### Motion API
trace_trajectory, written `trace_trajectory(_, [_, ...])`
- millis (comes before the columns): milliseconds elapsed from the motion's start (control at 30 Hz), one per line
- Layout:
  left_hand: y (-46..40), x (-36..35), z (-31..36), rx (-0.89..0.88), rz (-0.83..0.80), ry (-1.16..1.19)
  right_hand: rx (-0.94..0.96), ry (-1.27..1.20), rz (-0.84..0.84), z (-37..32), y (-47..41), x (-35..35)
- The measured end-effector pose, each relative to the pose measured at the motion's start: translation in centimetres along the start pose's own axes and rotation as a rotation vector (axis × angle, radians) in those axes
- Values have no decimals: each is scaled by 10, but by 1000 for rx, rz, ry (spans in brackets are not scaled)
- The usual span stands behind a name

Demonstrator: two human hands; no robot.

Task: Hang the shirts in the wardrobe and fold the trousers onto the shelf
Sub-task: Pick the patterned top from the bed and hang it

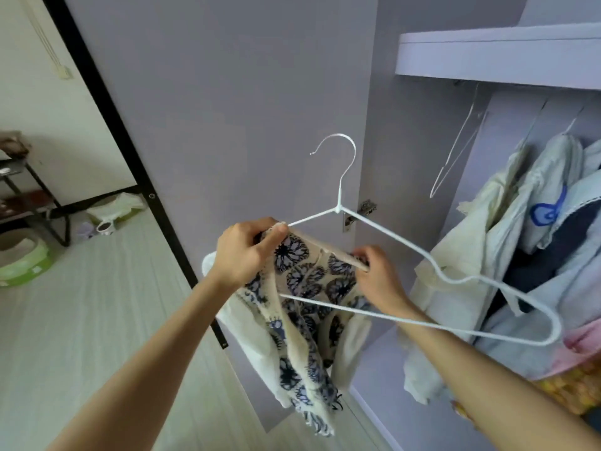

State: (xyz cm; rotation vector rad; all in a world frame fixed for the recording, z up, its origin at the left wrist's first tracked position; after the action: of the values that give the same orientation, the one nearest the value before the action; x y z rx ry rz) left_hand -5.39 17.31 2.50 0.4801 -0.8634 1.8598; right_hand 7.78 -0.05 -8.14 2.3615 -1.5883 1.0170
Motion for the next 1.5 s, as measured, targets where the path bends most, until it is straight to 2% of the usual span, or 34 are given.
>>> trace_trajectory(100, [11, 5, -5, -23, -1, -254, -2, 136, -18, 32, -5, 34])
trace_trajectory(367, [20, -5, 11, -224, 158, -619, -90, 405, -141, 82, -20, 68])
trace_trajectory(500, [18, -10, 14, -197, 156, -798, -188, 555, -207, 103, -18, 74])
trace_trajectory(600, [18, -9, 14, -113, 195, -792, -250, 550, -265, 109, -14, 67])
trace_trajectory(700, [17, -12, 13, -68, 199, -725, -210, 487, -249, 94, -16, 63])
trace_trajectory(800, [18, -18, 7, -47, 199, -661, -128, 405, -152, 66, -21, 69])
trace_trajectory(967, [17, -27, -14, 77, 216, -618, 37, 76, 309, 11, 3, 108])
trace_trajectory(1000, [15, -27, -17, 104, 217, -603, 67, 49, 285, 6, 9, 102])
trace_trajectory(1033, [13, -26, -20, 124, 221, -585, 83, 49, 161, 4, 13, 86])
trace_trajectory(1067, [12, -24, -22, 133, 230, -561, 56, 61, -64, 7, 18, 60])
trace_trajectory(1133, [15, -22, -23, 119, 252, -517, -166, 103, -690, 36, 49, 2])
trace_trajectory(1167, [17, -22, -23, 105, 263, -499, -315, 133, -950, 54, 73, -12])
trace_trajectory(1200, [19, -23, -22, 85, 282, -482, -430, 153, -1104, 67, 89, -15])
trace_trajectory(1233, [20, -22, -22, 73, 305, -460, -470, 189, -1124, 75, 91, -11])
trace_trajectory(1267, [24, -20, -24, 56, 329, -425, -412, 225, -996, 79, 76, -6])
trace_trajectory(1367, [21, -21, -24, -3, 312, -327, -162, 304, -200, 57, 16, 70])
trace_trajectory(1400, [20, -22, -22, -26, 308, -315, -71, 344, -59, 43, 7, 88])
trace_trajectory(1433, [20, -22, -18, -62, 306, -308, 14, 395, -16, 30, -1, 96])
trace_trajectory(1500, [21, -25, -14, -111, 289, -297, 176, 570, -113, 14, -13, 84])
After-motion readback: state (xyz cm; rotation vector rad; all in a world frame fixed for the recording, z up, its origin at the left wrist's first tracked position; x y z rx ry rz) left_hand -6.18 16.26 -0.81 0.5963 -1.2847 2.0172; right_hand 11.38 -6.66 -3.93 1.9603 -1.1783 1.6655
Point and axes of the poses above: each hand's wrist, its own y-axis away from the middle knuckle, its own x-axis out of the back of the hand, z = x × y, the point moved 10 cm from there along -y, towards the middle knuckle, and after that the axes turned 5 degrees about -z, right-handed, at the moved point
